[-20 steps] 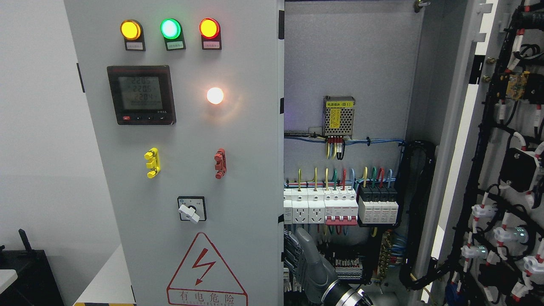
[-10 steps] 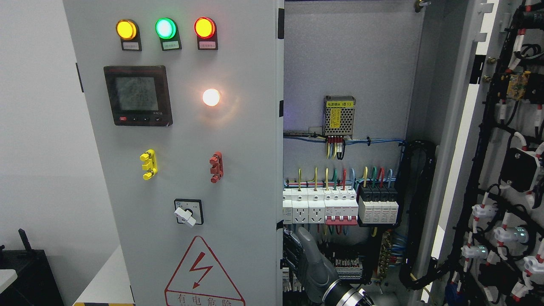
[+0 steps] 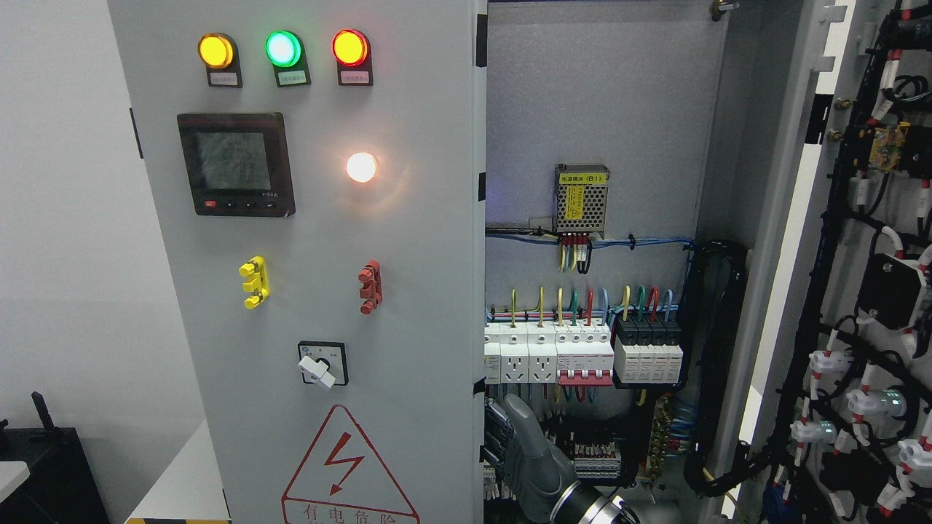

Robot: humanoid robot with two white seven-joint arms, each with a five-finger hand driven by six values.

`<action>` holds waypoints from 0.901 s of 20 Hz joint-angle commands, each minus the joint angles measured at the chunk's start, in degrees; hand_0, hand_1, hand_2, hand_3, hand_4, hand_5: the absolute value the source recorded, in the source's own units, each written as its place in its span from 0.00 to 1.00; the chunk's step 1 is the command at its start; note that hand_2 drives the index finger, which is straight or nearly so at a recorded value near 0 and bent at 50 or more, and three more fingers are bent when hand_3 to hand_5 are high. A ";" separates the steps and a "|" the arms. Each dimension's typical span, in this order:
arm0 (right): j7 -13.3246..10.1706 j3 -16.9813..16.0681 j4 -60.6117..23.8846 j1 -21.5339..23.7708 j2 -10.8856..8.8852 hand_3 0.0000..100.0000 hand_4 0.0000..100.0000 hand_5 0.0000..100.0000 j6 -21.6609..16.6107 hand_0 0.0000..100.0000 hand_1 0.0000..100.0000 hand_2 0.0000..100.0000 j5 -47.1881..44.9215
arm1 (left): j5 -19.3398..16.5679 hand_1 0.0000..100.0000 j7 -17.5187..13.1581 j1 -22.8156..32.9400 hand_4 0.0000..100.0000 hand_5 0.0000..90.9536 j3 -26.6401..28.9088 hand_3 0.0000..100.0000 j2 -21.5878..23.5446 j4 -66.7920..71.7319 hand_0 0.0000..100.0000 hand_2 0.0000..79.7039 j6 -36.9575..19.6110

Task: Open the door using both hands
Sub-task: 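Push the indicator-light door with the right hand, swinging it away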

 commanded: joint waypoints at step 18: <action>2.60 1.65 -6.32 2.66 -0.69 0.00 0.00 0.00 1.09 0.00 0.00 0.00 -2.31 | 0.00 0.00 0.00 0.00 0.04 0.00 0.00 0.00 0.00 -1.58 0.00 0.00 -0.01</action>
